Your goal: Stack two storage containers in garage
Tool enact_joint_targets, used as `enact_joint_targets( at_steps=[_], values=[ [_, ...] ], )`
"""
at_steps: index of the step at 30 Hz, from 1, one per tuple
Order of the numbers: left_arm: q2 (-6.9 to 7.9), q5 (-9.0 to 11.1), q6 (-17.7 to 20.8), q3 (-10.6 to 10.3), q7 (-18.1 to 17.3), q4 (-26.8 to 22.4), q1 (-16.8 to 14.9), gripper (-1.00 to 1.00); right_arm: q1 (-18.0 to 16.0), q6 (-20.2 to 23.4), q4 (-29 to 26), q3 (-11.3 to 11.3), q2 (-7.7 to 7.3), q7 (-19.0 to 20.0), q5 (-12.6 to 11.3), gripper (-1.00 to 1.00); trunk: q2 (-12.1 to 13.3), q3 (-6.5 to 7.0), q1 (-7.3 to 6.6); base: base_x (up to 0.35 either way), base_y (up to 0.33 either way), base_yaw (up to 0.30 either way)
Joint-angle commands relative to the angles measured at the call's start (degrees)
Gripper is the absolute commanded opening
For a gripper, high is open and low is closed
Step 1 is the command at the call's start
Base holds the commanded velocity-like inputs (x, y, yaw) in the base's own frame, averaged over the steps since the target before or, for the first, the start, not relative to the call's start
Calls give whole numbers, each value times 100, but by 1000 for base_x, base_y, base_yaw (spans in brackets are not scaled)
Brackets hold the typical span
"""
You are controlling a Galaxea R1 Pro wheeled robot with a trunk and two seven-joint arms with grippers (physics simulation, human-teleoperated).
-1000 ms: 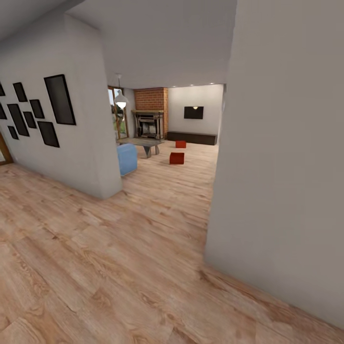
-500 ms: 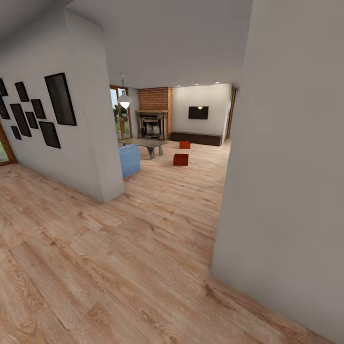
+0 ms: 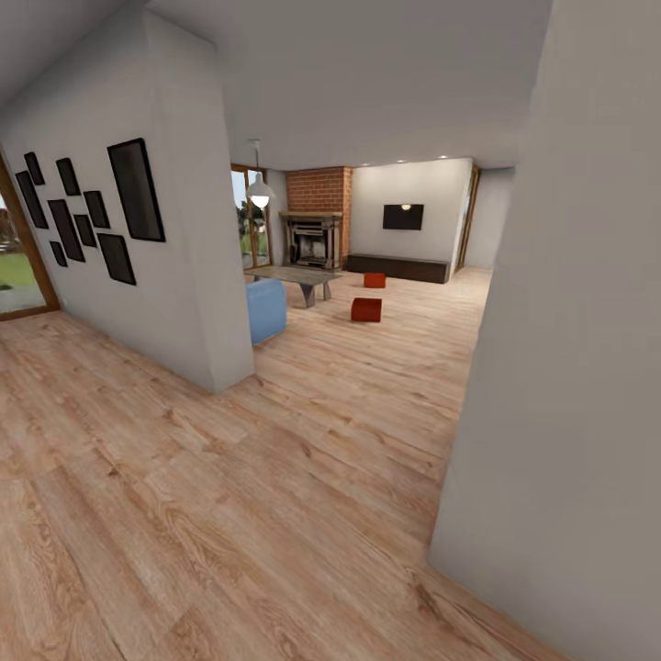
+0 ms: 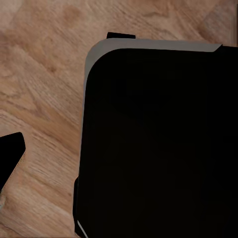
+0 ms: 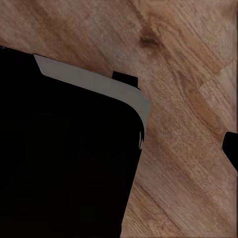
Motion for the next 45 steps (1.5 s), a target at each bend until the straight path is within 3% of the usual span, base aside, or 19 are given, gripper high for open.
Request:
enact_joint_targets(
  at_steps=[1, 45],
  values=[
    [0, 53, -12, -1, -1, -1, -1, 100, -4, -25, 9, 46, 0, 17, -60, 100, -2, -5, 3, 321, 0, 2],
    [0, 51, -12, -1, -1, -1, -1, 100, -4, -20, 9, 44, 6, 17, -60, 100, -2, -5, 3, 321, 0, 24]
  ],
)
